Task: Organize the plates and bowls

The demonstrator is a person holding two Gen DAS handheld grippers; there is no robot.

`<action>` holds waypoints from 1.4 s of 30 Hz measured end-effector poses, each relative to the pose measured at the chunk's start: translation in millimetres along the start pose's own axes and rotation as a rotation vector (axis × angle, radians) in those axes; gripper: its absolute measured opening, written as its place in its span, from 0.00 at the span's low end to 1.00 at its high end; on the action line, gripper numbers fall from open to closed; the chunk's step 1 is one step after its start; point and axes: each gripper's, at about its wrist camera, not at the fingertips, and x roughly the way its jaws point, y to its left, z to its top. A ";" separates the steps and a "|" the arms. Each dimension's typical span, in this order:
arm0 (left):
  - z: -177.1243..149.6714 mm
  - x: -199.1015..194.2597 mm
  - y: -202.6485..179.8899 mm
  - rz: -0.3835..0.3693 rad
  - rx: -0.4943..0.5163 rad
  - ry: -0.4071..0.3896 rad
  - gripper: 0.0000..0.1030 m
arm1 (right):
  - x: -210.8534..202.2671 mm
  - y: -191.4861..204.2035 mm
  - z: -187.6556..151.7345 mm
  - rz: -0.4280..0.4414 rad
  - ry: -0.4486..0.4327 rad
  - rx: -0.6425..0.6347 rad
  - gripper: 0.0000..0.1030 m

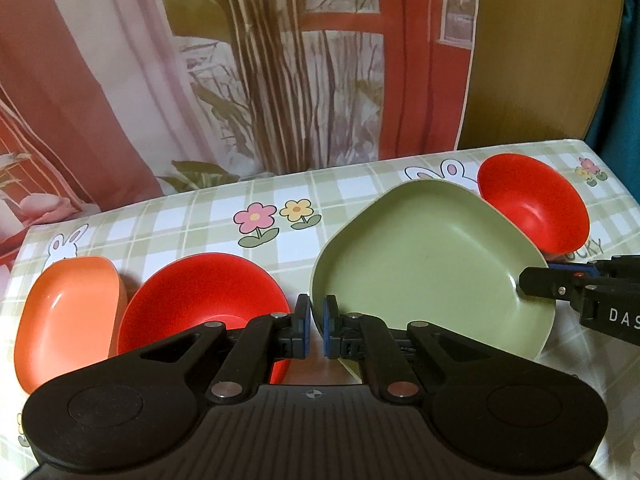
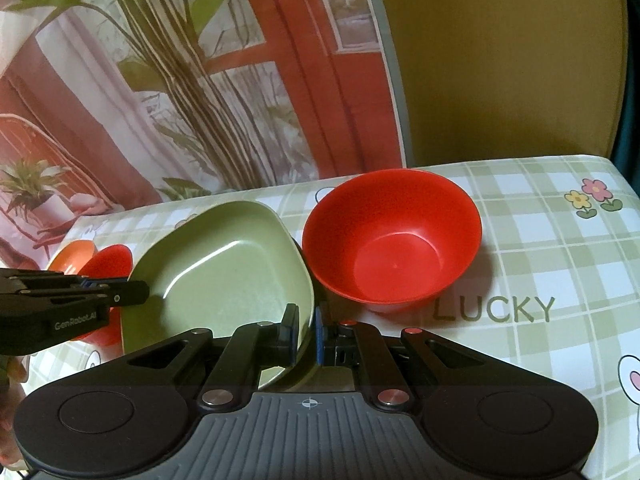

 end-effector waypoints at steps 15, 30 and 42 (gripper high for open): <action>-0.5 -1.7 -3.8 0.015 0.014 0.016 0.08 | -5.6 3.9 -2.7 -0.028 -0.012 -0.059 0.19; -7.7 -15.5 -4.7 0.005 -0.015 0.003 0.10 | -12.2 -10.1 -9.0 -0.023 -0.032 0.047 0.21; -4.1 -33.0 14.2 -0.027 -0.073 -0.032 0.11 | -19.0 -7.1 -9.2 -0.013 -0.038 0.087 0.21</action>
